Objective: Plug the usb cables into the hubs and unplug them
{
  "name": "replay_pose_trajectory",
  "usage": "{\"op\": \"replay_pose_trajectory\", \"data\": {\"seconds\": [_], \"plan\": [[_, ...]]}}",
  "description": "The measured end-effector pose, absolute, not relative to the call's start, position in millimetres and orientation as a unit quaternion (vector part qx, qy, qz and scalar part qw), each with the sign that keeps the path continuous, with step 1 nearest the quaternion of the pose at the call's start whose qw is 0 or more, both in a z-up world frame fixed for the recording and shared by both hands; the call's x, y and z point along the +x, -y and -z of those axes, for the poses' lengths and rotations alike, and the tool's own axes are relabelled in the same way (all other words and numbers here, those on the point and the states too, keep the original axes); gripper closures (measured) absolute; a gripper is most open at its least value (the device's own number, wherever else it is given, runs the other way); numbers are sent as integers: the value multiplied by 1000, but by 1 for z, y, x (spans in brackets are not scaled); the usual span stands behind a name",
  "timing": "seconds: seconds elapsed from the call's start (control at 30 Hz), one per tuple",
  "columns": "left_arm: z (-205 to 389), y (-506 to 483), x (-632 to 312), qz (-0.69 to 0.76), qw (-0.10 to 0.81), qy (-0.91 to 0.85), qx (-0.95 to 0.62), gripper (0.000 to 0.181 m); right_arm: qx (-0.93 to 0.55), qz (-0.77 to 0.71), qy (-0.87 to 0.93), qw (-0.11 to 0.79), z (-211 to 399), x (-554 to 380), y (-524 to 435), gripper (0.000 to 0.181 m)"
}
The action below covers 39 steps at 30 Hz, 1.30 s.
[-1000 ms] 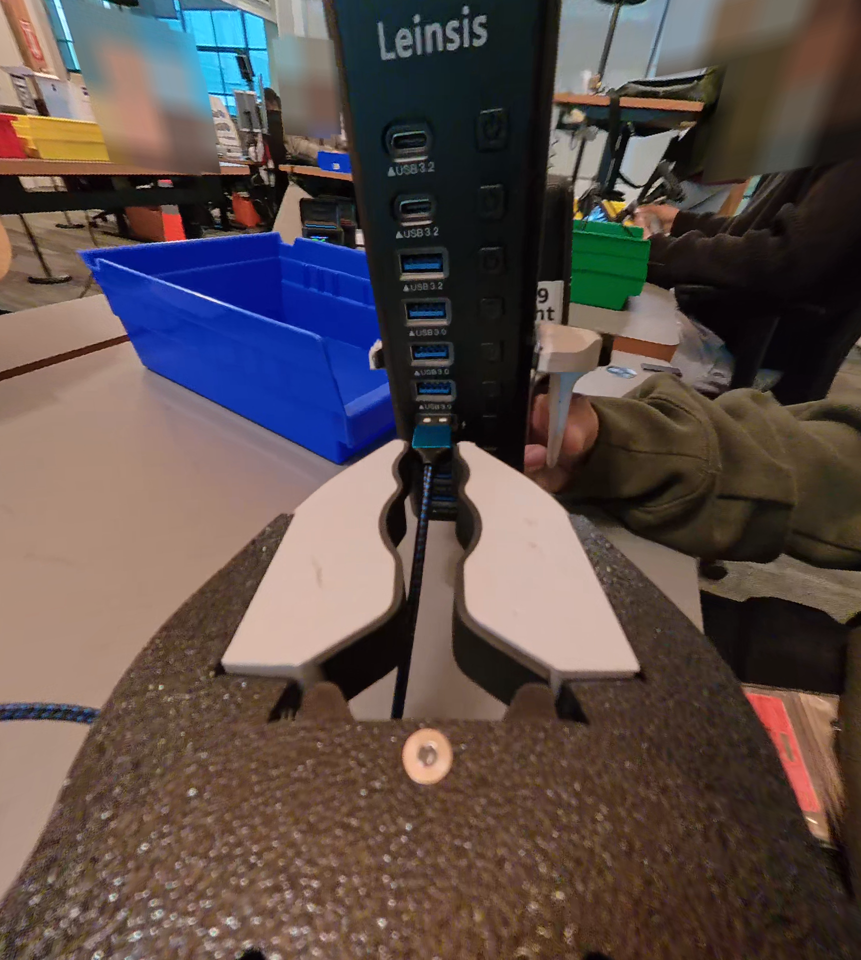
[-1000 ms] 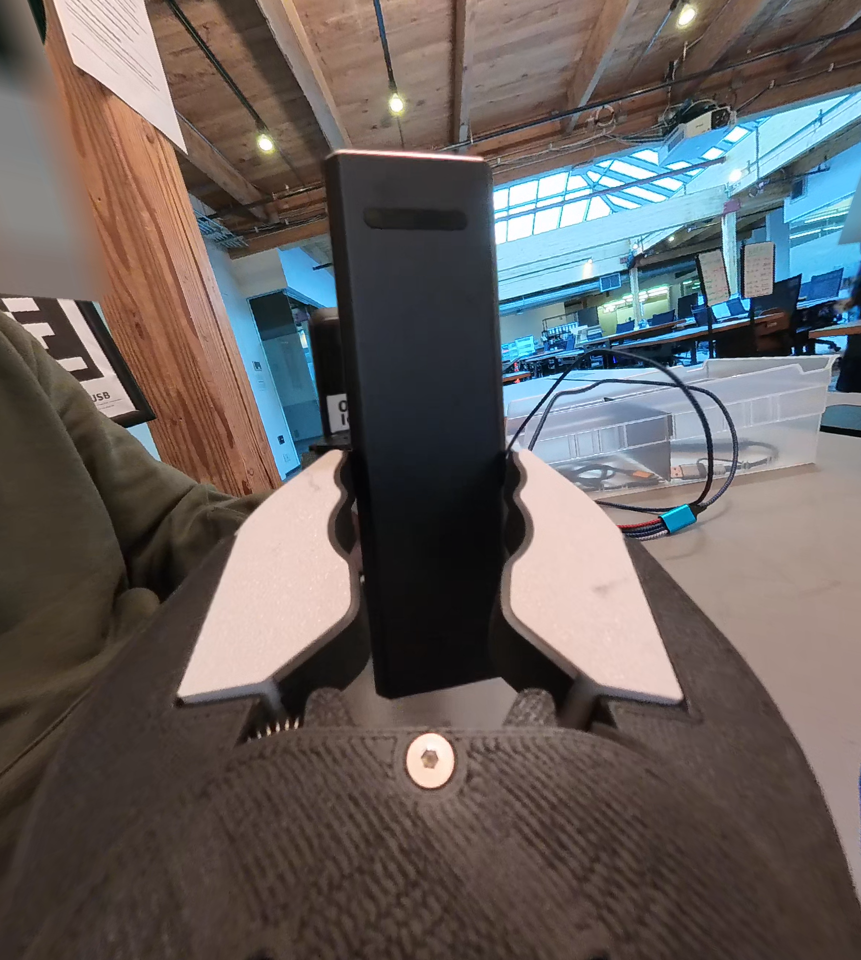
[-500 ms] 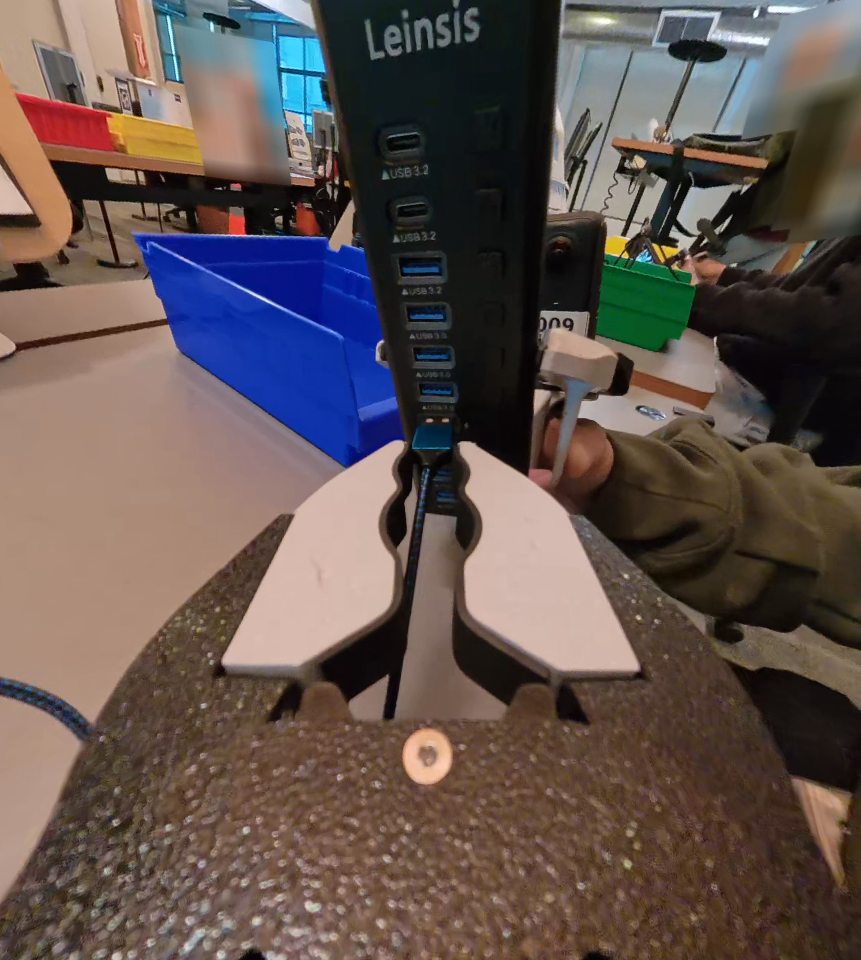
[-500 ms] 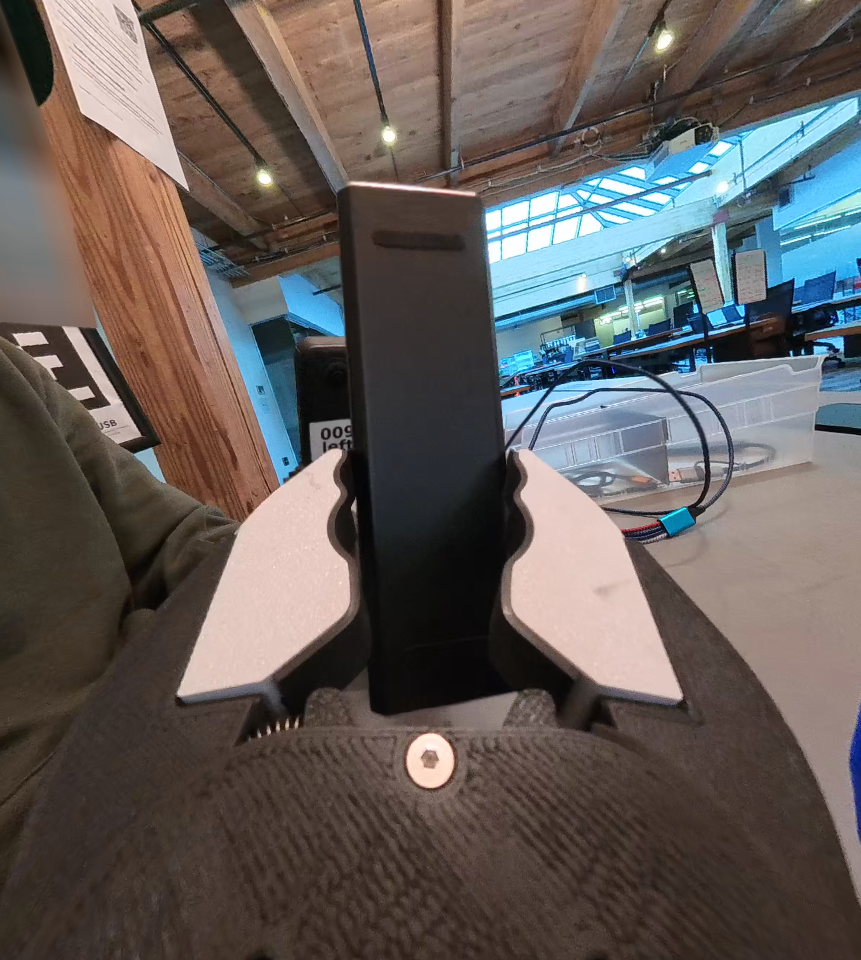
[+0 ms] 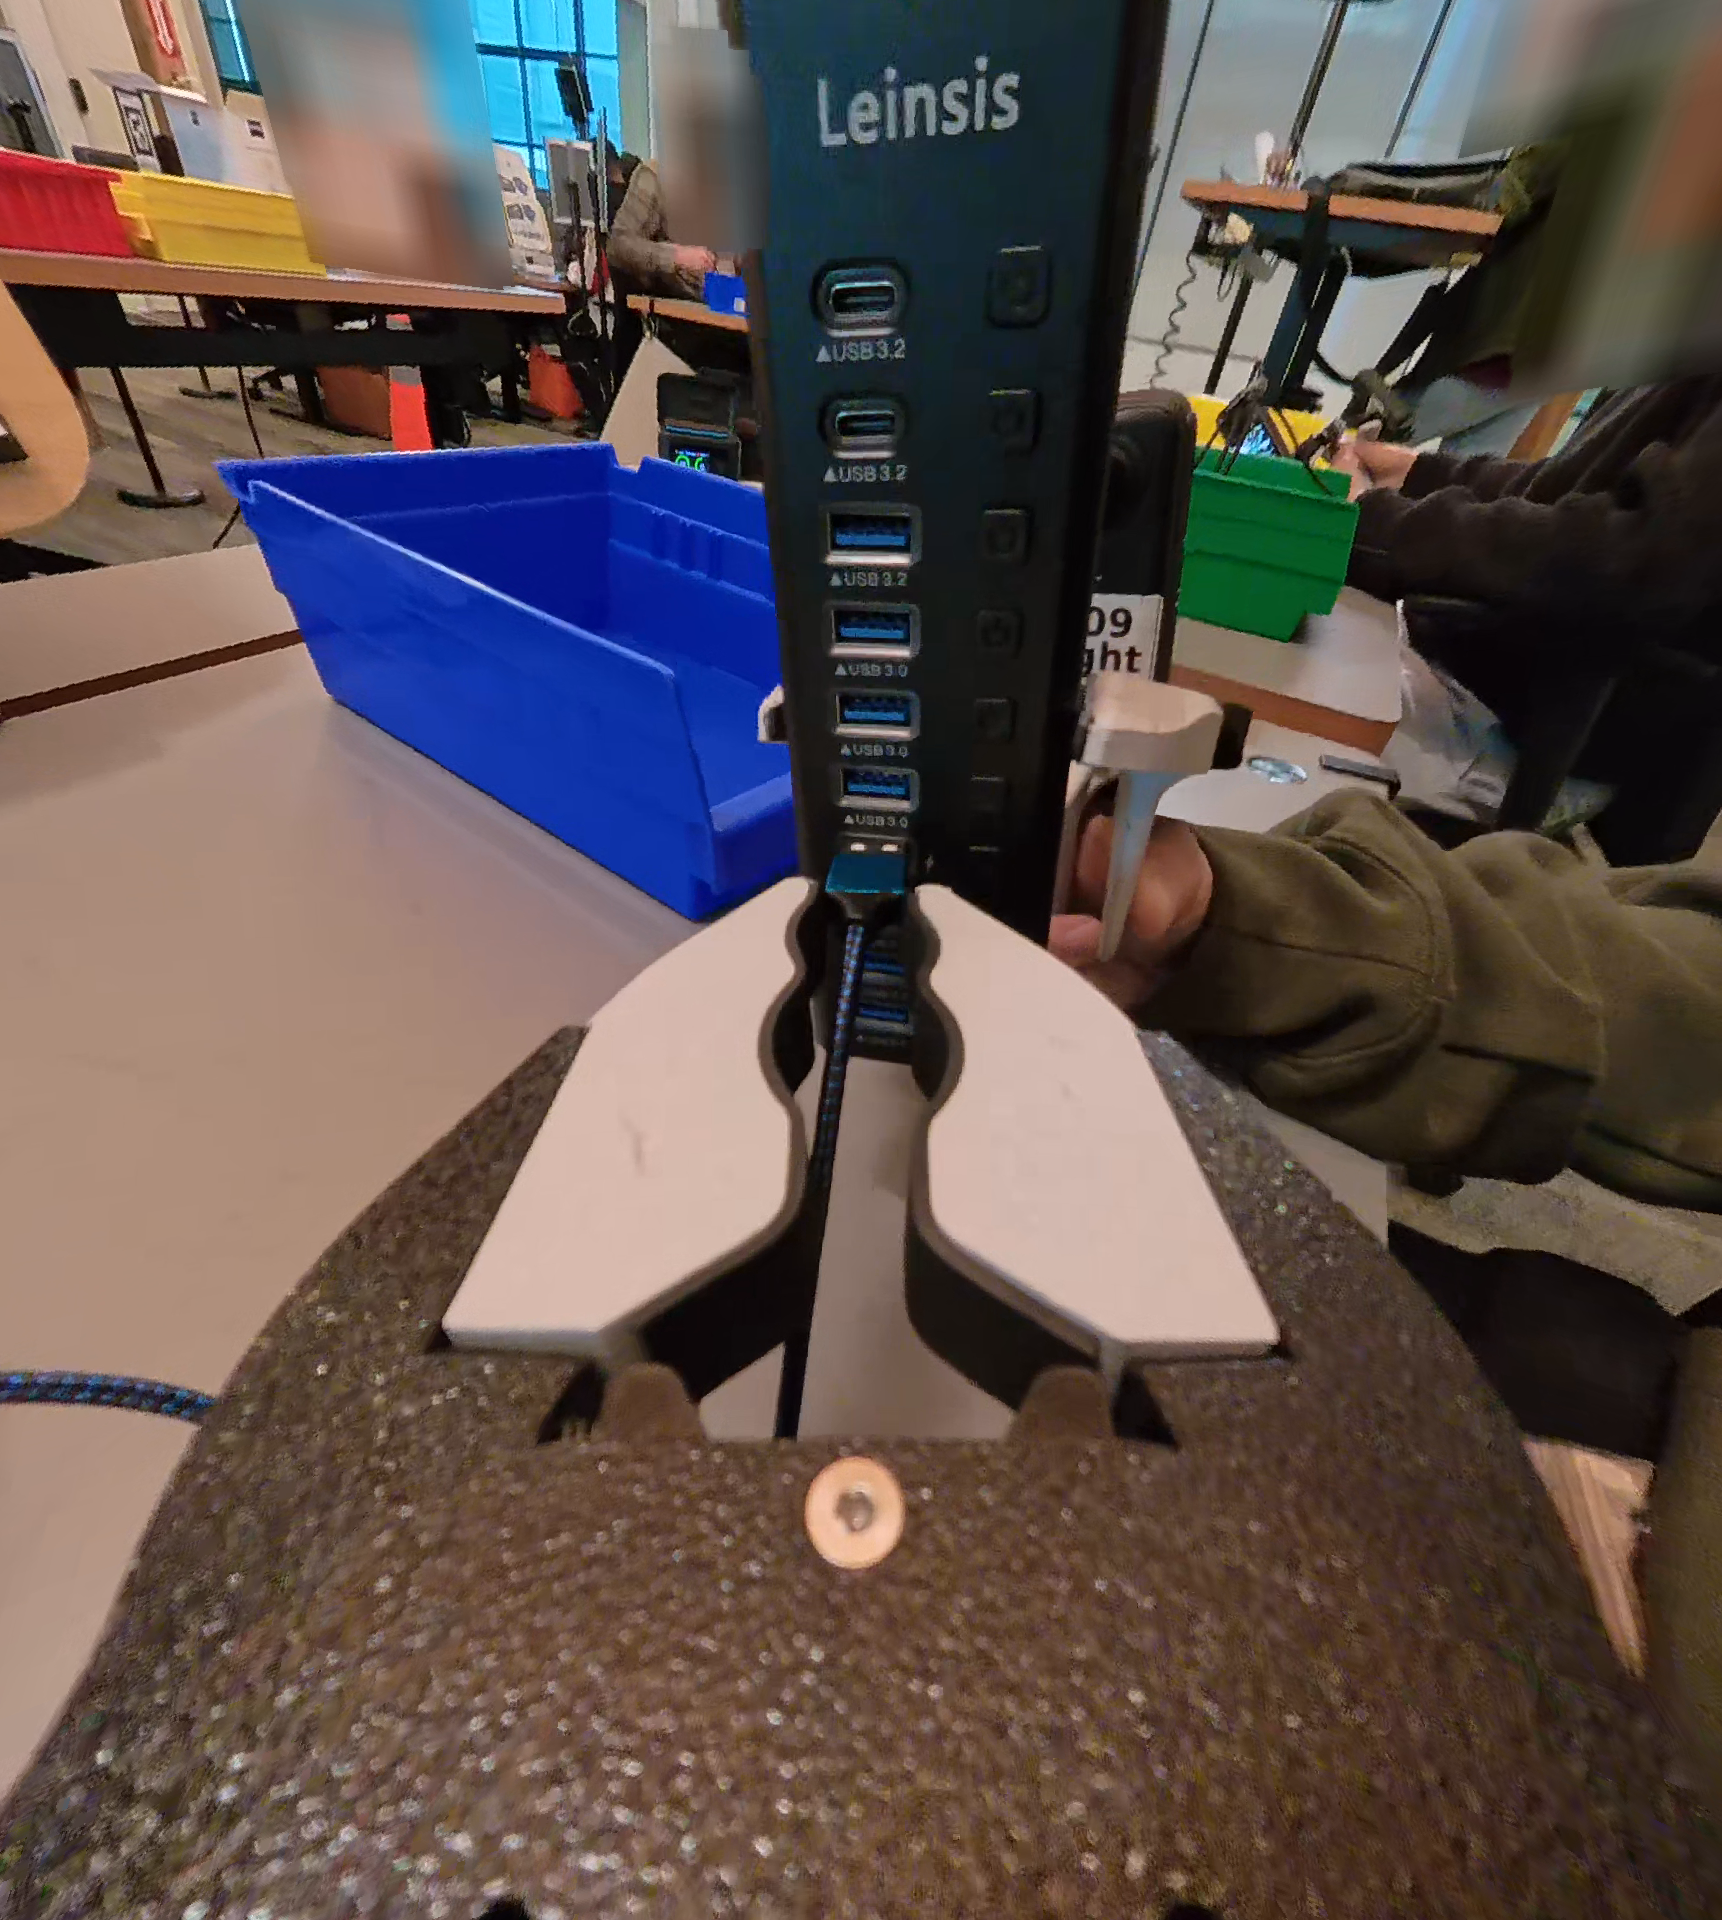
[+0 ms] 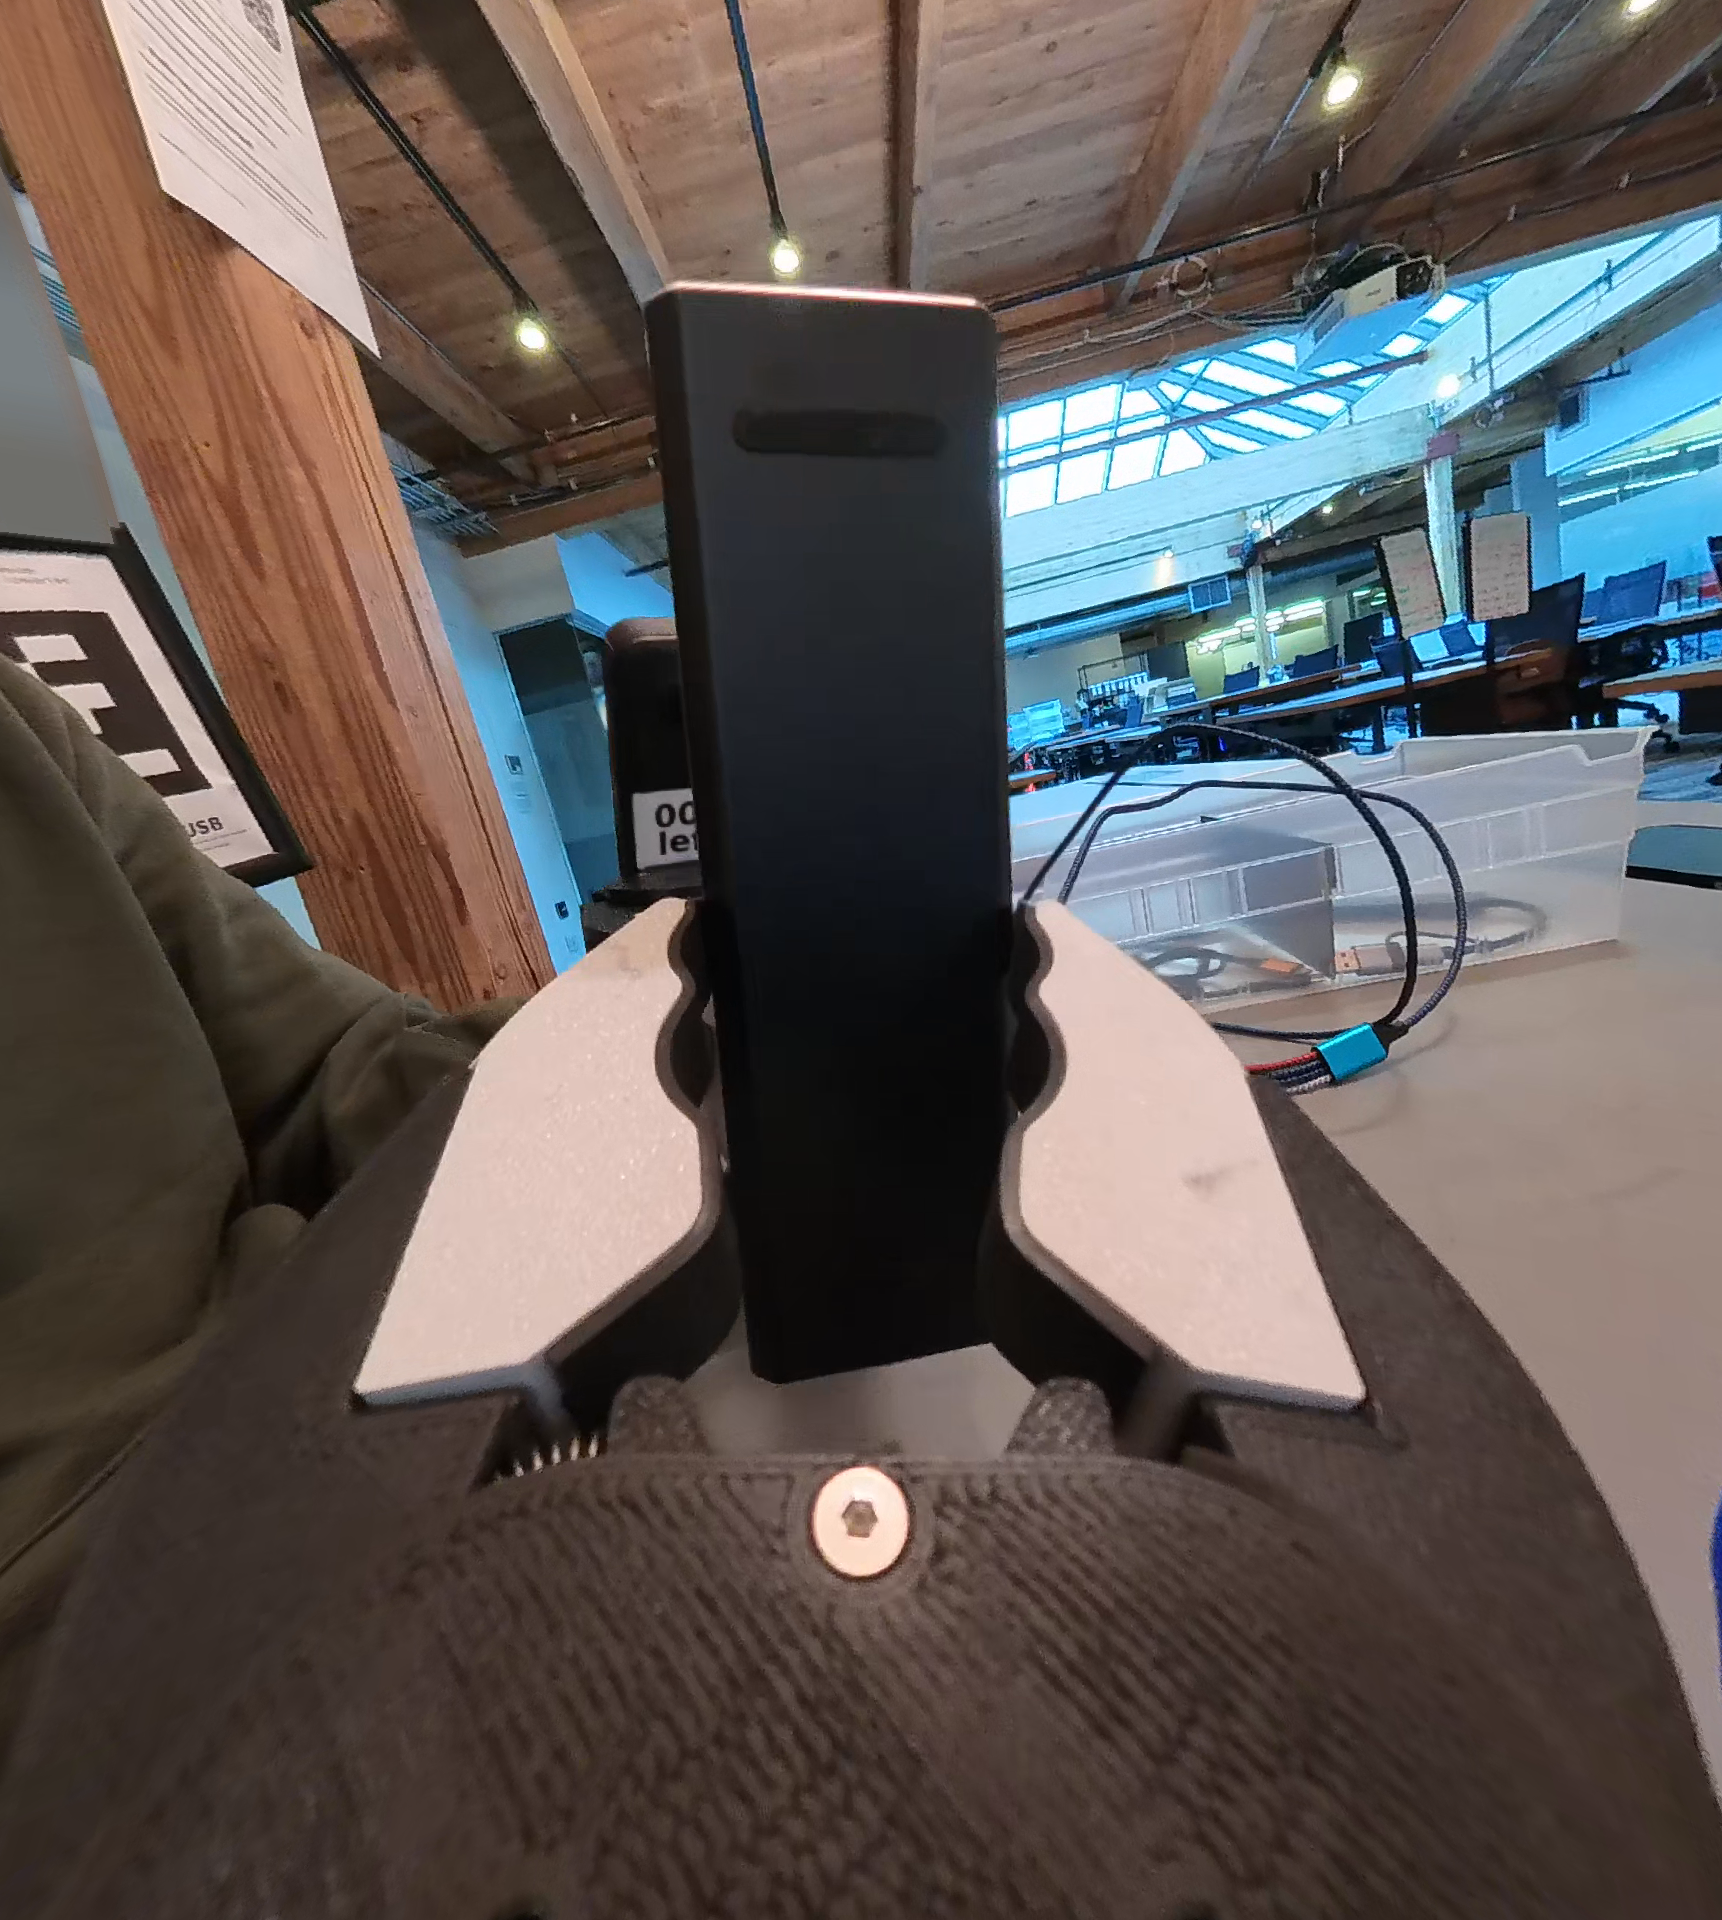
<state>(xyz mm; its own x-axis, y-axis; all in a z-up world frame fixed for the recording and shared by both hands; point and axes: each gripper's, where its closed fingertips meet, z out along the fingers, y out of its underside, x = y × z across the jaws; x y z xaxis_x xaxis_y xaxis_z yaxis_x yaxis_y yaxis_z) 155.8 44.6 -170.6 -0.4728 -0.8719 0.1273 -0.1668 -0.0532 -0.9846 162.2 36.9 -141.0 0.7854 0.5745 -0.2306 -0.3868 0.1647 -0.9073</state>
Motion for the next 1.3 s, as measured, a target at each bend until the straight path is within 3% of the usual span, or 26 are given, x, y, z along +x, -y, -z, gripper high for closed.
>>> {"op": "replay_pose_trajectory", "data": {"seconds": [0.23, 0.57, 0.77, 0.93, 1.3], "plan": [[169, -43, 156, 589, 301, -620, -421, 168, -556, -329, 79, 759, 140, 163, -36, 124], [168, -43, 159, 539, 392, -625, -407, 168, -542, -359, 55, 758, 139, 167, -35, 124], [171, -37, 158, 649, 235, -560, -458, 168, -538, -355, 57, 762, 138, 167, -34, 125], [167, -35, 156, 653, 229, -575, -436, 168, -532, -355, 63, 766, 137, 167, -31, 124], [165, -39, 157, 578, 345, -611, -416, 168, -537, -346, 66, 766, 137, 165, -32, 124]]}}
